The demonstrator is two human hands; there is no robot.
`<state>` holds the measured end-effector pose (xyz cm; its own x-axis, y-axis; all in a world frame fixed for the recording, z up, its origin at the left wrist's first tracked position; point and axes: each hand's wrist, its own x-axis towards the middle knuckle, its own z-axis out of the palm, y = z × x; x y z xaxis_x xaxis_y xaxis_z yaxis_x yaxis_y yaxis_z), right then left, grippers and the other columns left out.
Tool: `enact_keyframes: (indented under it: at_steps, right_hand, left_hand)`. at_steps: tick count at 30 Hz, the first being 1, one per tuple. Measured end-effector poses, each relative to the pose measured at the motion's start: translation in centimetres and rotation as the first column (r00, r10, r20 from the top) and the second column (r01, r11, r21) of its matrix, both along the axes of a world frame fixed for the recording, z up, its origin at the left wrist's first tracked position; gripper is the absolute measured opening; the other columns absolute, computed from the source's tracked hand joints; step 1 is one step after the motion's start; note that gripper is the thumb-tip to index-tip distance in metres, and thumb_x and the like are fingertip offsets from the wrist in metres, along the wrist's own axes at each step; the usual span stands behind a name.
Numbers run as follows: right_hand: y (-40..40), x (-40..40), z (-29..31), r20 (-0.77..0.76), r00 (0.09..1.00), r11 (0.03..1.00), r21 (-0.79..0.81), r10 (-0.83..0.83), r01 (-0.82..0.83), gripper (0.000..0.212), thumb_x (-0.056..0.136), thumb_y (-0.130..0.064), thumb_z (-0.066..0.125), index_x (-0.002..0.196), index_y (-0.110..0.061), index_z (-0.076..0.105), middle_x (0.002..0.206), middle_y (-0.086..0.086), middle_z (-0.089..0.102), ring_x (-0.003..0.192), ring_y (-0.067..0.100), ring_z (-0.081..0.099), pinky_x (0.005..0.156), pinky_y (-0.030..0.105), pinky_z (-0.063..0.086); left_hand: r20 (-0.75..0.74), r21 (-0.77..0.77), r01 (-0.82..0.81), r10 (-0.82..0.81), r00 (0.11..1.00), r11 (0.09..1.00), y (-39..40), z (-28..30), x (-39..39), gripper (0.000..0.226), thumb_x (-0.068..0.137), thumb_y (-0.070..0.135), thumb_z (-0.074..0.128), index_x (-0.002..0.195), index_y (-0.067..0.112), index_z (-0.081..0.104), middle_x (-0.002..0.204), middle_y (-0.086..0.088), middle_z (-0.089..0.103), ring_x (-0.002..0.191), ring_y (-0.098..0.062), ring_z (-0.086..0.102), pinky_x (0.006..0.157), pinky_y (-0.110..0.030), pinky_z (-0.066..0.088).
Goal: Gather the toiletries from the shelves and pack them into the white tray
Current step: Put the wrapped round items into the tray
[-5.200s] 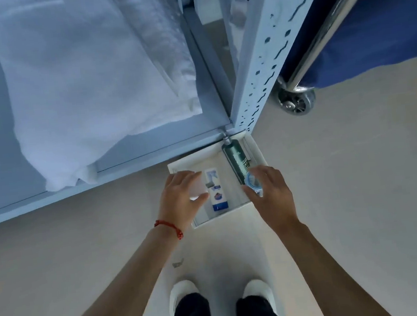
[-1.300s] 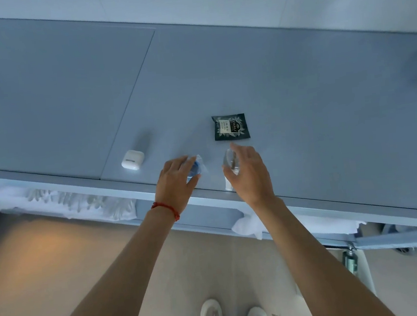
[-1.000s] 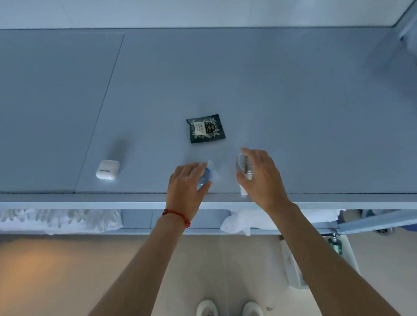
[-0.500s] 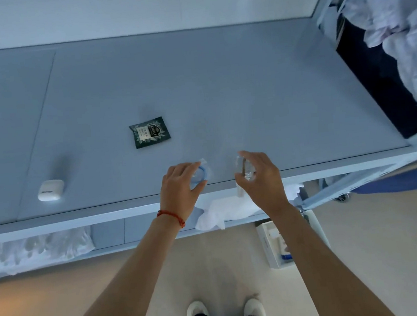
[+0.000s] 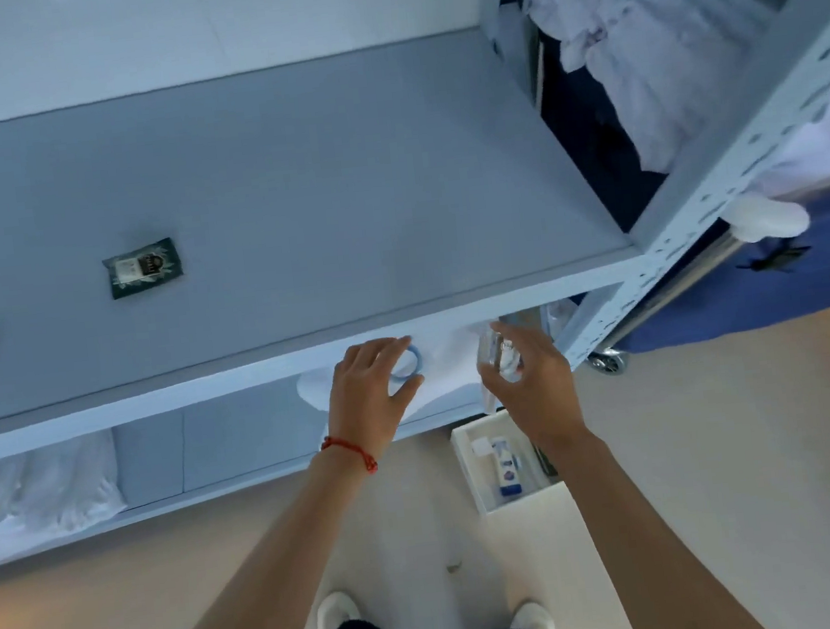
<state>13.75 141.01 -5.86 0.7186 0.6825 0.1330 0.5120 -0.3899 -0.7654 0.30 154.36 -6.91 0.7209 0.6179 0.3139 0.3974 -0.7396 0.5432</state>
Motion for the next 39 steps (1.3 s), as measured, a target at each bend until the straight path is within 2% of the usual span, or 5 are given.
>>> enact_keyframes:
  at_steps: [12, 17, 21, 31, 39]
  right_hand:
    - [-11.9, 8.2, -10.6, -0.080, 0.989, 0.983, -0.148, -0.122, 0.109, 0.043, 0.074, -0.008, 0.072, 0.115, -0.009, 0.059, 0.107, 0.015, 0.060, 0.094, 0.031, 0.058, 0.083, 0.037, 0.047]
    - [-14.0, 8.8, -20.5, -0.154, 0.967, 0.963, -0.210, -0.205, 0.171, 0.046, 0.075, -0.011, 0.073, 0.117, -0.010, 0.057, 0.111, 0.012, 0.060, 0.097, 0.028, 0.058, 0.082, 0.043, 0.052]
    - [-14.0, 8.8, -30.1, -0.173, 0.965, 0.958, -0.243, -0.198, 0.153, 0.045, 0.075, -0.012, 0.073, 0.117, -0.010, 0.057, 0.113, 0.011, 0.060, 0.101, 0.025, 0.057, 0.088, 0.037, 0.049]
    - [-11.8, 9.0, -55.5, -0.158, 0.979, 0.962, -0.261, -0.126, 0.082, 0.045, 0.078, -0.012, 0.070, 0.120, -0.009, 0.055, 0.117, 0.014, 0.057, 0.110, 0.027, 0.051, 0.093, 0.036, 0.042]
    - [-9.9, 10.0, -67.3, -0.022, 0.999, 0.939, -0.344, -0.030, 0.021, 0.048, 0.079, -0.013, 0.067, 0.123, -0.008, 0.051, 0.118, 0.015, 0.058, 0.106, 0.027, 0.055, 0.091, 0.044, 0.048]
  left_hand:
    - [-0.122, -0.083, 0.145, -0.154, 0.981, 0.986, -11.3, -10.9, 9.2, 0.042, 0.063, 0.015, 0.077, 0.101, 0.005, 0.065, 0.094, -0.015, 0.069, 0.085, -0.035, 0.063, 0.073, -0.044, 0.051]
    - [-0.229, -0.135, 0.215, -0.241, 0.943, 0.967, -11.8, -21.2, 10.5, 0.044, 0.066, 0.017, 0.079, 0.106, 0.009, 0.063, 0.101, -0.013, 0.068, 0.092, -0.034, 0.061, 0.078, -0.046, 0.051]
    - [-0.292, -0.164, 0.245, -0.284, 0.913, 0.956, -11.5, -31.2, 10.9, 0.044, 0.067, 0.016, 0.079, 0.107, 0.008, 0.063, 0.102, -0.013, 0.067, 0.094, -0.033, 0.061, 0.080, -0.046, 0.052]
    - [-0.286, -0.157, 0.304, -0.338, 0.897, 0.940, -10.5, -54.7, 13.1, 0.042, 0.066, 0.011, 0.079, 0.104, 0.003, 0.063, 0.097, -0.017, 0.068, 0.089, -0.036, 0.062, 0.077, -0.046, 0.052]
    - [-0.243, -0.139, 0.310, -0.335, 0.910, 0.941, -8.7, -65.0, 14.5, 0.041, 0.074, 0.024, 0.068, 0.110, 0.007, 0.060, 0.104, -0.014, 0.065, 0.097, -0.032, 0.057, 0.082, -0.046, 0.051]
